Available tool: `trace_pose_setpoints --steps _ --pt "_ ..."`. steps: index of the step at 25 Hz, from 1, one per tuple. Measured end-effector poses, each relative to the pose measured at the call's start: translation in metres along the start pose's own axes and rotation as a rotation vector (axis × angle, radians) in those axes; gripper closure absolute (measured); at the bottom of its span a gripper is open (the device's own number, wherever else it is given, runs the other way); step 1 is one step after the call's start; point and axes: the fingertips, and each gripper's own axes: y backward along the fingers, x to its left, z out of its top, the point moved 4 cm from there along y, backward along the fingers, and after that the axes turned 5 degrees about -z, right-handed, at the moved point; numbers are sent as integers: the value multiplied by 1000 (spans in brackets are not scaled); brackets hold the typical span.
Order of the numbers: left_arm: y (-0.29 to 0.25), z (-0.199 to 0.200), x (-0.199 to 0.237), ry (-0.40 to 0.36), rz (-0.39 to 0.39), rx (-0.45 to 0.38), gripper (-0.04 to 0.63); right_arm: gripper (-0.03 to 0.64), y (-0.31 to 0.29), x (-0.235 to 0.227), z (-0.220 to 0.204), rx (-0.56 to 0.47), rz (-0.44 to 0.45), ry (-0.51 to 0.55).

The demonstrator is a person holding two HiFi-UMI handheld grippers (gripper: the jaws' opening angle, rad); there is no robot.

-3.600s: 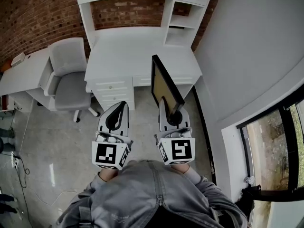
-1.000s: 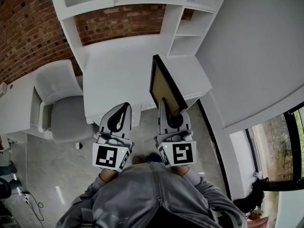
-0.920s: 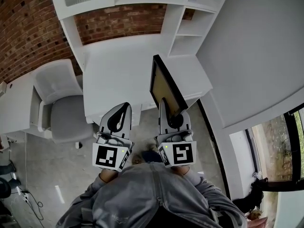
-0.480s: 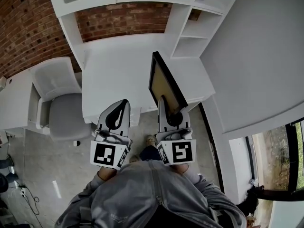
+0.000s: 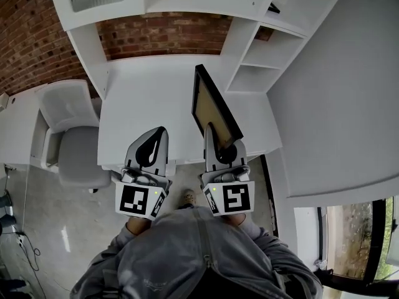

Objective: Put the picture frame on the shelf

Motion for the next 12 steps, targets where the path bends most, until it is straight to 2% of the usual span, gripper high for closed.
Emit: trace_pose_setpoints --steps 5,12 --pt "-35 -6 -4 -11 32 7 589 584 -26 -31 -12 -1 40 -22" --pt "-57 -9 -1 -24 120 15 589 584 -49 -52 -24 -2 114 -49"
